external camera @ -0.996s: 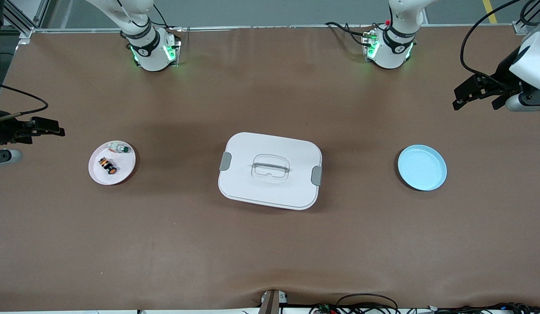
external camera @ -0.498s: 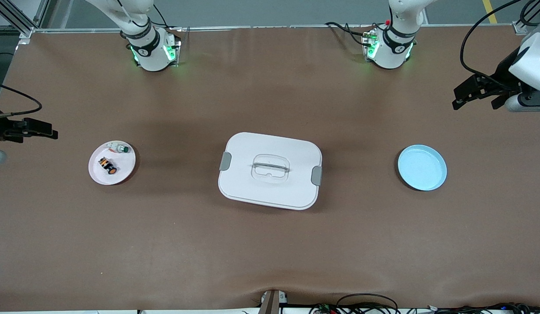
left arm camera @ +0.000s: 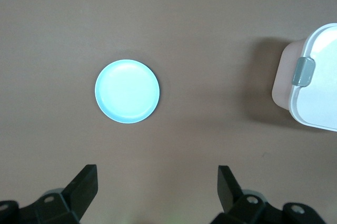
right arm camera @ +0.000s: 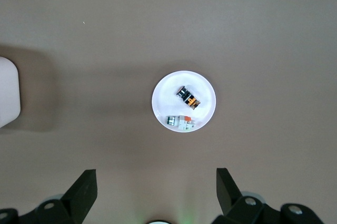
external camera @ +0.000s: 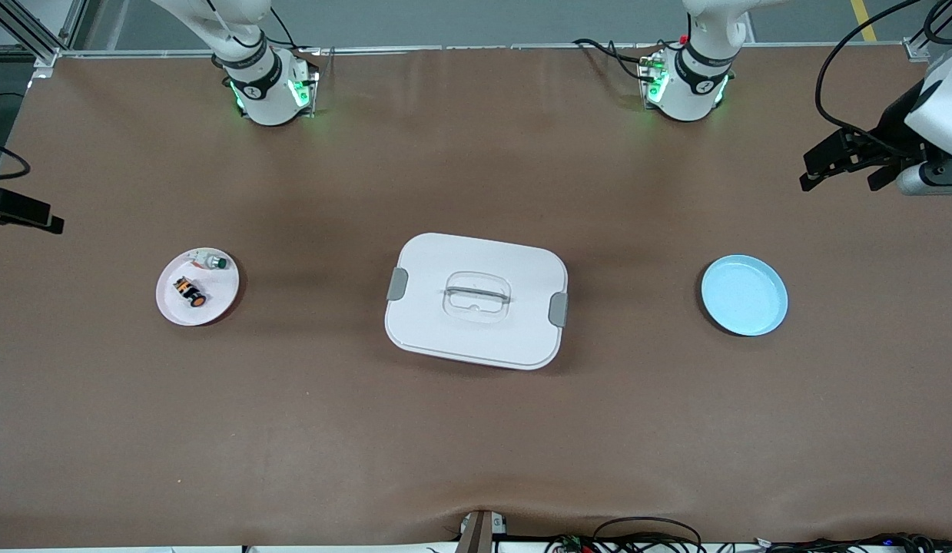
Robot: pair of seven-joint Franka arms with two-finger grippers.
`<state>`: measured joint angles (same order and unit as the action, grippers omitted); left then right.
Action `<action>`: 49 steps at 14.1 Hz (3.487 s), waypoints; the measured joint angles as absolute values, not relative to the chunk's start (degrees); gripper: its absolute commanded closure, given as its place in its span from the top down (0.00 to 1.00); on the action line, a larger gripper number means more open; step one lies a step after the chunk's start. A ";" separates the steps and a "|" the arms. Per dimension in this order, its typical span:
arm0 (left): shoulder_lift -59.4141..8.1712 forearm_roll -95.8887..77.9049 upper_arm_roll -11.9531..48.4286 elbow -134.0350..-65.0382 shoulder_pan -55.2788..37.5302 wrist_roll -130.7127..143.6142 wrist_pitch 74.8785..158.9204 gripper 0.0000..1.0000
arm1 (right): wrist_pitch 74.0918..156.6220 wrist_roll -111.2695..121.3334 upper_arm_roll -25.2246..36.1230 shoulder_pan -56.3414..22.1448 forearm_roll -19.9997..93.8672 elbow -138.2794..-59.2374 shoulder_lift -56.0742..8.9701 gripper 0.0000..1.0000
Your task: Transfer orange switch to right arm and place
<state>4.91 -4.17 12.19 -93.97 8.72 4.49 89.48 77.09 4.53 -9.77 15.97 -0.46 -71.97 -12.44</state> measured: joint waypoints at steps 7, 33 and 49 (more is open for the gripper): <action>4.53 -2.91 1.12 -94.28 -3.14 4.49 89.36 1.00 | 74.97 4.38 -9.82 15.97 -0.45 -71.49 -12.38 1.00; -7.62 -0.12 0.13 -81.17 -3.87 4.62 86.18 1.00 | 76.34 1.73 3.43 3.94 4.85 -71.31 -8.11 1.00; -1.76 -0.13 4.48 -86.41 -0.36 3.72 85.82 1.00 | 78.53 1.76 3.35 3.89 5.02 -77.10 -4.03 1.00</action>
<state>-1.76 -0.13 4.48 -86.41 -0.36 3.72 85.82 78.53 1.76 3.35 3.89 5.02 -77.10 -4.03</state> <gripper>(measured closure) 0.000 0.000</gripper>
